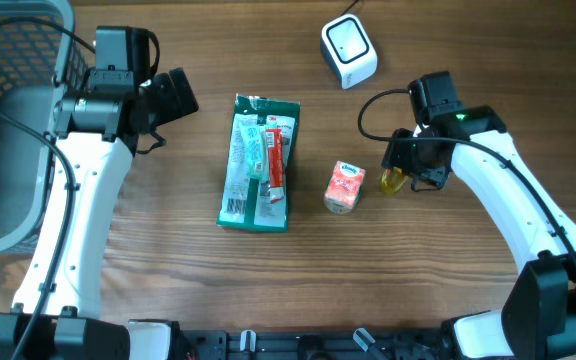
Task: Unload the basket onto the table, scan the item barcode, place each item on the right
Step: 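Close the right gripper on the oil bottle neck, then tip the oil bottle onto its side and carry it left toward the packet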
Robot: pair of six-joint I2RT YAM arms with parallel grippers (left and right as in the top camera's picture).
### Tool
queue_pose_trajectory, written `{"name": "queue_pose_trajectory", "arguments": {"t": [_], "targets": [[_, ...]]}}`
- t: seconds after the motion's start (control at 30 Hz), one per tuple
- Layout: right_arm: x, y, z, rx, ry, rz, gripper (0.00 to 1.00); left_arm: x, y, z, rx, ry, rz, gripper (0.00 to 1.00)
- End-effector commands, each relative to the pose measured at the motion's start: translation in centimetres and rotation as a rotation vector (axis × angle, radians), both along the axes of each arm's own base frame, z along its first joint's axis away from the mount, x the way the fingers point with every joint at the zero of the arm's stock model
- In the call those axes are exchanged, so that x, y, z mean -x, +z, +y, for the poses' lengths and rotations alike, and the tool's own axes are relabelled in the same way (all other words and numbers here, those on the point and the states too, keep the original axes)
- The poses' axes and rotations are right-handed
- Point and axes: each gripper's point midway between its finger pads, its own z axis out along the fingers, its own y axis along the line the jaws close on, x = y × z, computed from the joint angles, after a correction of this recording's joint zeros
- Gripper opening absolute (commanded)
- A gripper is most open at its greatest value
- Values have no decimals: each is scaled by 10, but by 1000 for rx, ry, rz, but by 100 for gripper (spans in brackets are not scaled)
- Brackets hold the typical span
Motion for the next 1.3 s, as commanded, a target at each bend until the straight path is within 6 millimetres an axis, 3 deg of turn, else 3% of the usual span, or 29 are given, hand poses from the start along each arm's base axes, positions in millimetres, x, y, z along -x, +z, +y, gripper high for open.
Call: {"name": "queue_pose_trajectory", "arguments": {"t": [0.0,0.2,0.33,0.5,0.63,0.83,1.1,1.27], "targets": [[3,-8,1,4,12,24,57,-2,2,0,1,-10,-6,100],[3,-6,0,5,17,19,41,-2,2,0,1,-10,-6,100],[-2,14,-2,0,39,-23,38,-2,2,0,1,-10,-6,100],[-1,64,-5,-59,110,-121,37,-2,2,0,1,-10,-6,100],[7,113,13,-295,285,-271,36,-2,2,0,1,-10,-6,100],[30,174,25,-620,483,-478,19,-2,2,0,1,-10,-6,100],[41,172,27,-699,469,-446,15,-2,2,0,1,-10,-6,100],[51,179,43,-845,489,-442,14,-2,2,0,1,-10,-6,100]]}}
